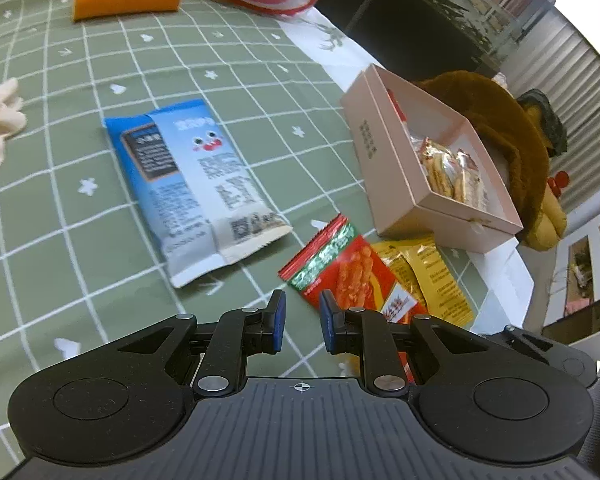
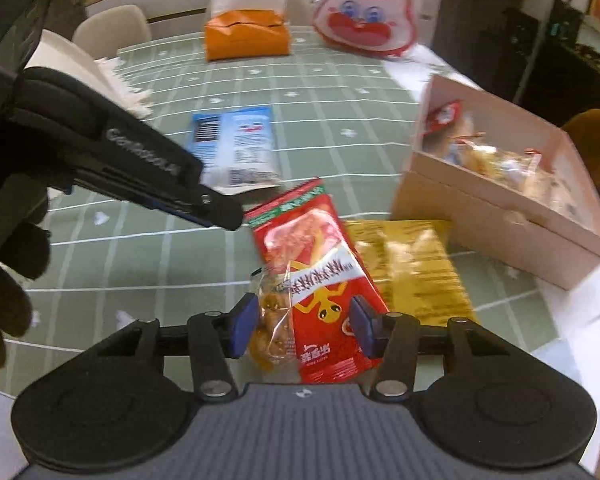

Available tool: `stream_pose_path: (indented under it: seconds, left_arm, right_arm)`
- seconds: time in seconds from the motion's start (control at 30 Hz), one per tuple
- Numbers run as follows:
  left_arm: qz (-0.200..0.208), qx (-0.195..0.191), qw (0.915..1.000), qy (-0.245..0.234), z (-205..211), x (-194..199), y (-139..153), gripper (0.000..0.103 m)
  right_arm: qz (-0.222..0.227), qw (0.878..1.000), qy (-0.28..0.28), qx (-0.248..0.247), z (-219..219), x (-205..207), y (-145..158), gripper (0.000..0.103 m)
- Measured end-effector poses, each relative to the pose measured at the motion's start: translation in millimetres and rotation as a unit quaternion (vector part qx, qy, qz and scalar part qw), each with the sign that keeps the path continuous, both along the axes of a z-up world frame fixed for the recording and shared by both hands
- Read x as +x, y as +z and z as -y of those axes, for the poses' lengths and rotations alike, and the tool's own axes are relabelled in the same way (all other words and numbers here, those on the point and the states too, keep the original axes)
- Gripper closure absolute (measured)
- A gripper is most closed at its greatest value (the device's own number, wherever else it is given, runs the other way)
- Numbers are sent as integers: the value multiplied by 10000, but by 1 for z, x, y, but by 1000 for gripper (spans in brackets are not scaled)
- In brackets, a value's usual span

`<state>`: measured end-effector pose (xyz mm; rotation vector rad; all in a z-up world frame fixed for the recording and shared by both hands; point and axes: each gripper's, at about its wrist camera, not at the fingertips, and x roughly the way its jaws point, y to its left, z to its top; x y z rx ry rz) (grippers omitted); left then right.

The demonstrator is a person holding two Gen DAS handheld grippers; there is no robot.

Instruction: Organize snacks

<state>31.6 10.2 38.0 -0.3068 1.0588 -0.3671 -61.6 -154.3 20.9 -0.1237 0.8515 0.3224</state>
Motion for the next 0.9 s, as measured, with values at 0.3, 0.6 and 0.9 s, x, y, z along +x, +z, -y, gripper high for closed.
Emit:
stream_pose_path:
  seconds: [0.3,0.6,0.9]
  left_arm:
    - [112,476,9986,-183,10,7,-6,81]
    - [-75,160,9989,438,-25,13,-10,81]
    - [-34,3,9986,532,-27,11,-6,81]
  right_arm:
    - [271,9968,-732,183,25,4,6,50]
    - [132,9876,-1528,331,51,37,2,45]
    - [-29,9896,-1439,48,36,61,-10,45]
